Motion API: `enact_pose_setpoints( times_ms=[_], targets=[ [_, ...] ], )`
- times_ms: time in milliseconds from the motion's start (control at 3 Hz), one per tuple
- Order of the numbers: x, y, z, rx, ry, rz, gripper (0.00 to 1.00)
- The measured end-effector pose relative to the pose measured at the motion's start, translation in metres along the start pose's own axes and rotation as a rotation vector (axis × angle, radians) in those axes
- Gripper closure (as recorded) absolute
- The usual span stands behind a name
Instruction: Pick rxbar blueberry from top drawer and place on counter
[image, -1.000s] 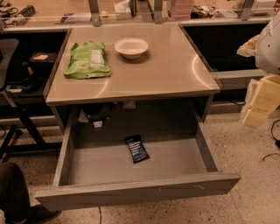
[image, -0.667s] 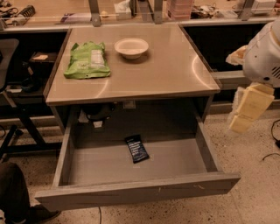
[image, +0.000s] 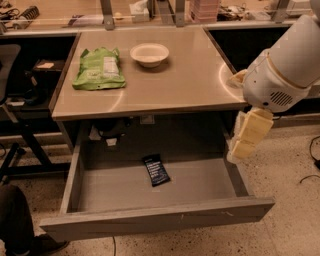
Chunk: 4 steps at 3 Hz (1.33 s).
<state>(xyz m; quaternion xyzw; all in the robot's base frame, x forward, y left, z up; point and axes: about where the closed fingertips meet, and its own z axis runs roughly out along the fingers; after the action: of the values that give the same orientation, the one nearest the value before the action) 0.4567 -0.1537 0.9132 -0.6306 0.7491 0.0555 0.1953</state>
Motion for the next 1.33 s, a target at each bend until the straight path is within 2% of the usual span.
enact_pose_setpoints(
  times_ms=[333, 667, 1000, 1333],
  targets=[
    [-0.001, 0.000, 0.002, -0.003, -0.002, -0.001, 0.00],
    [-0.007, 0.006, 0.014, -0.018, 0.007, -0.045, 0.00],
    [-0.030, 0.014, 0.048, -0.062, -0.023, -0.109, 0.00],
    [-0.055, 0.010, 0.080, -0.099, -0.056, -0.173, 0.00]
  ],
)
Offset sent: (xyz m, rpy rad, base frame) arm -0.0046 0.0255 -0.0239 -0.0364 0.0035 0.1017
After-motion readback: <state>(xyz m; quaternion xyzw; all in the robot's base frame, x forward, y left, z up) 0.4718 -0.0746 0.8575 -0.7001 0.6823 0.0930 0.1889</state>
